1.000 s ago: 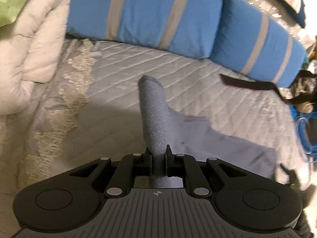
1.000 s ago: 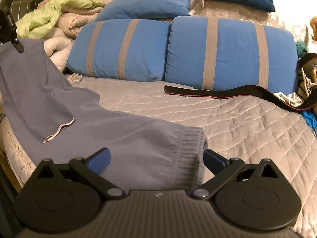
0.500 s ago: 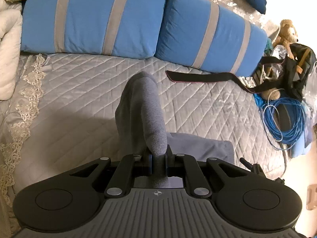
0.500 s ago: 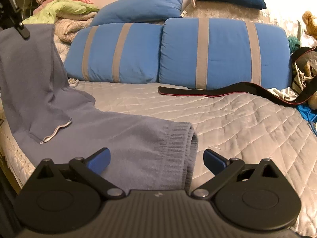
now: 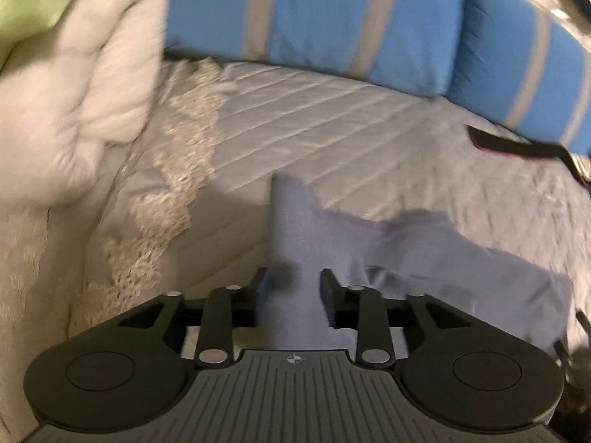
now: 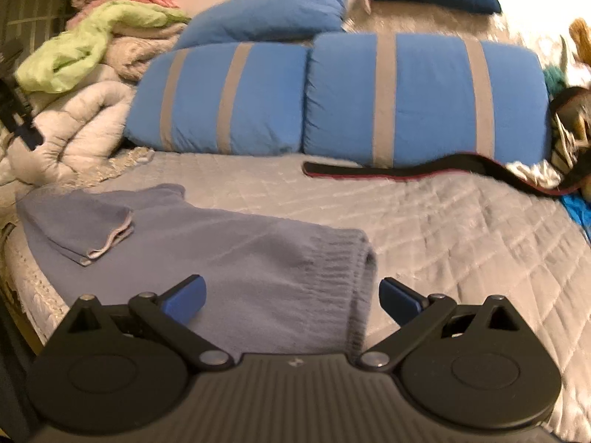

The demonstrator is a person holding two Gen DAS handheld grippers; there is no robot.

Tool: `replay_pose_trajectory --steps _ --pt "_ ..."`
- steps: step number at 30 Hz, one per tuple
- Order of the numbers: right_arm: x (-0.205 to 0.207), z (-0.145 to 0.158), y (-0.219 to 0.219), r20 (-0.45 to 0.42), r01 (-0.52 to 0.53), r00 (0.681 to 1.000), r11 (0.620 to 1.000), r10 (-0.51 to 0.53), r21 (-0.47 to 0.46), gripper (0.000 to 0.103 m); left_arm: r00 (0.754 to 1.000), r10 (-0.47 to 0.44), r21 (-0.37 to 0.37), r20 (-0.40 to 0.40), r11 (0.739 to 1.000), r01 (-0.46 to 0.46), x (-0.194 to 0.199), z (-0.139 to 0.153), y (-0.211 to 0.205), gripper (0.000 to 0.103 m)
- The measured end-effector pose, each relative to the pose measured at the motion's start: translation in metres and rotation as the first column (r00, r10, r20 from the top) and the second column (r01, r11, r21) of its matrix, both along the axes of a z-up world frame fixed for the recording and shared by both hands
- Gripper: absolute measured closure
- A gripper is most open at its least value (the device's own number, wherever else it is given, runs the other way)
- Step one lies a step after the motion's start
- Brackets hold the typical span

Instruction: Fold clothes

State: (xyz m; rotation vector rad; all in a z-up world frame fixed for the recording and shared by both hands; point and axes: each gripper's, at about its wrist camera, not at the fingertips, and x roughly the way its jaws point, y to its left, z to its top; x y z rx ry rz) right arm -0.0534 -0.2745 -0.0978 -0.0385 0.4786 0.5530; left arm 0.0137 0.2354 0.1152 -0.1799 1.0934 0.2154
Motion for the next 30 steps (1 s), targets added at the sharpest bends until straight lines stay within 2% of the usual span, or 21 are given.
replay_pose_trajectory --steps 3,5,10,14,16,20,21,22,23,24,27,30 --pt "0.014 -0.002 -0.012 -0.117 0.013 0.993 0.999 -0.007 0.052 0.0 0.999 0.017 -0.039 0.029 0.999 -0.016 -0.006 -0.008 0.009 0.066" --pt "0.027 -0.005 -0.021 -0.224 0.035 0.975 0.993 -0.009 0.109 0.0 0.999 0.011 -0.056 0.042 0.998 -0.009 -0.01 -0.012 0.008 0.065" --pt "0.06 -0.016 -0.046 -0.444 0.073 0.895 0.962 0.054 0.264 0.001 0.998 -0.027 -0.087 0.065 0.996 0.032 -0.017 -0.019 -0.007 0.064" --pt "0.084 -0.02 -0.058 -0.535 0.079 0.831 0.921 0.151 0.382 0.005 0.996 -0.057 -0.102 0.065 0.993 0.063 -0.019 -0.027 -0.019 0.064" --pt "0.094 -0.023 -0.058 -0.561 0.069 0.807 0.913 0.186 0.402 0.006 0.995 -0.071 -0.108 0.064 0.991 0.077 -0.019 -0.03 -0.025 0.064" --pt "0.103 -0.028 -0.057 -0.613 0.092 0.759 0.895 0.221 0.437 0.03 0.995 -0.078 -0.118 0.064 0.989 0.085 -0.018 -0.035 -0.031 0.064" --pt "0.104 -0.029 -0.057 -0.618 0.094 0.756 0.899 0.215 0.428 0.036 0.995 -0.073 -0.119 0.063 0.99 0.08 -0.018 -0.036 -0.032 0.064" --pt "0.106 -0.03 -0.056 -0.629 0.099 0.749 0.902 0.21 0.419 0.057 0.996 -0.069 -0.12 0.063 0.99 0.076 -0.018 -0.037 -0.032 0.064" --pt "0.107 -0.034 -0.056 -0.649 0.112 0.733 0.904 0.204 0.412 0.072 0.996 -0.064 -0.122 0.062 0.99 0.071 -0.017 -0.038 -0.033 0.064" --pt "0.108 -0.036 -0.055 -0.66 0.121 0.723 0.904 0.202 0.41 0.072 0.996 -0.06 -0.124 0.062 0.99 0.067 -0.017 -0.039 -0.033 0.064" --pt "0.104 -0.032 -0.053 -0.635 0.115 0.752 0.913 0.178 0.392 0.078 0.997 -0.047 -0.133 0.06 0.99 0.055 -0.015 -0.041 -0.034 0.064" --pt "0.106 -0.026 -0.06 -0.641 0.15 0.754 0.912 0.145 0.383 0.083 0.998 -0.035 -0.141 0.058 0.989 0.043 -0.013 -0.042 -0.036 0.064"
